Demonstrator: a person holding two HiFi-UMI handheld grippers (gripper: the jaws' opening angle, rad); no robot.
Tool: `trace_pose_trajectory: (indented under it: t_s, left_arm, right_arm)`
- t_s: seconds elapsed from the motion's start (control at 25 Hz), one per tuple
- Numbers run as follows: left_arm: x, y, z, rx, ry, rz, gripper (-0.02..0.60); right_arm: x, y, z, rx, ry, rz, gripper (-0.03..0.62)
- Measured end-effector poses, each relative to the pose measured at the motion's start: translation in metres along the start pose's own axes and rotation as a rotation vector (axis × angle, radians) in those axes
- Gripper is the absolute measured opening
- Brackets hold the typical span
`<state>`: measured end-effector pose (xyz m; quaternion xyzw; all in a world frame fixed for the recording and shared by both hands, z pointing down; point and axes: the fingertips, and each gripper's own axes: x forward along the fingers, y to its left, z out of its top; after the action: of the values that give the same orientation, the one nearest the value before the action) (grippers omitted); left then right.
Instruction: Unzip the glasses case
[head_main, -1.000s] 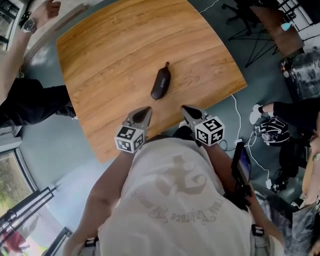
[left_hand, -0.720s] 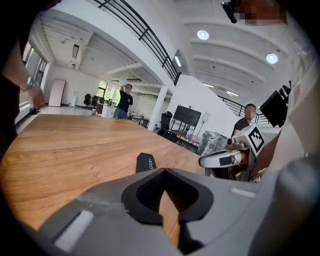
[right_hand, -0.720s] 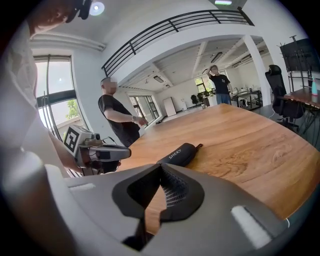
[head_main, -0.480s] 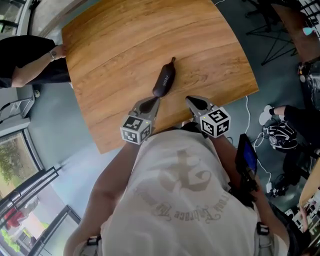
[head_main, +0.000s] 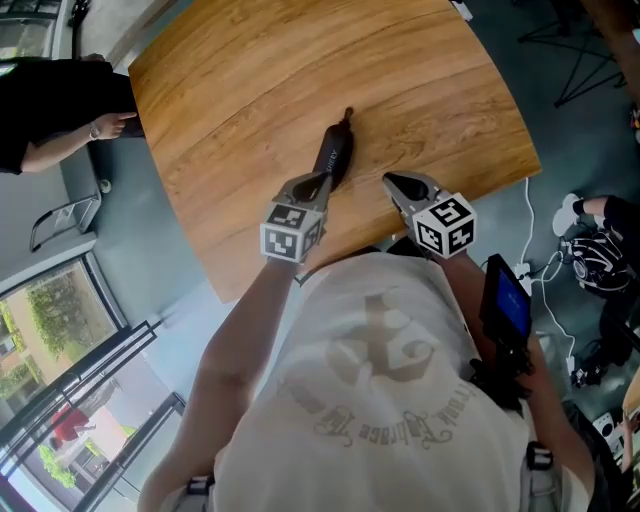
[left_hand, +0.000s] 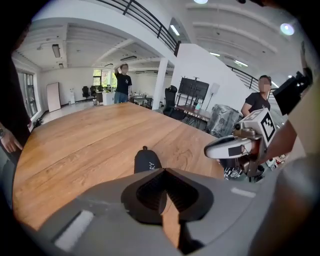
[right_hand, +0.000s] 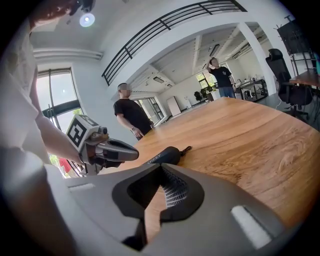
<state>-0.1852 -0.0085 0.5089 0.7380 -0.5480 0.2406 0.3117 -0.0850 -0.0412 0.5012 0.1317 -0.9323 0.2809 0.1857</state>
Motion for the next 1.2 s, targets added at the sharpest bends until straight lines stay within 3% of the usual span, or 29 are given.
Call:
trace_pose_trajectory:
  t_s: [0.28,0.44,0.64,0.8,1.2]
  left_arm:
    - [0.003,0.011,0.008,0.013,0.075,0.012,0.043]
    - [0.004,0.034,0.013,0.009,0.112,0.04,0.158]
    - [0.021,0.056,0.002,-0.114,0.232,-0.007,0.239]
    - [0.033,0.063,-0.003,-0.184,0.318,-0.05,0.343]
    - [0.051,0.076,-0.008,-0.171,0.394,-0.054,0.359]
  right_arm:
    - [0.005,0.005,0.001,0.031,-0.012,0.002,0.009]
    - [0.007,0.009,0.002,0.037,-0.004,-0.002,0.009]
    - [0.009,0.011,-0.003,0.03,0.016,0.005,0.009]
    - [0.011,0.014,-0.012,0.045,0.035,0.002,0.009]
    - [0.012,0.01,-0.015,0.057,0.032,-0.013,0.009]
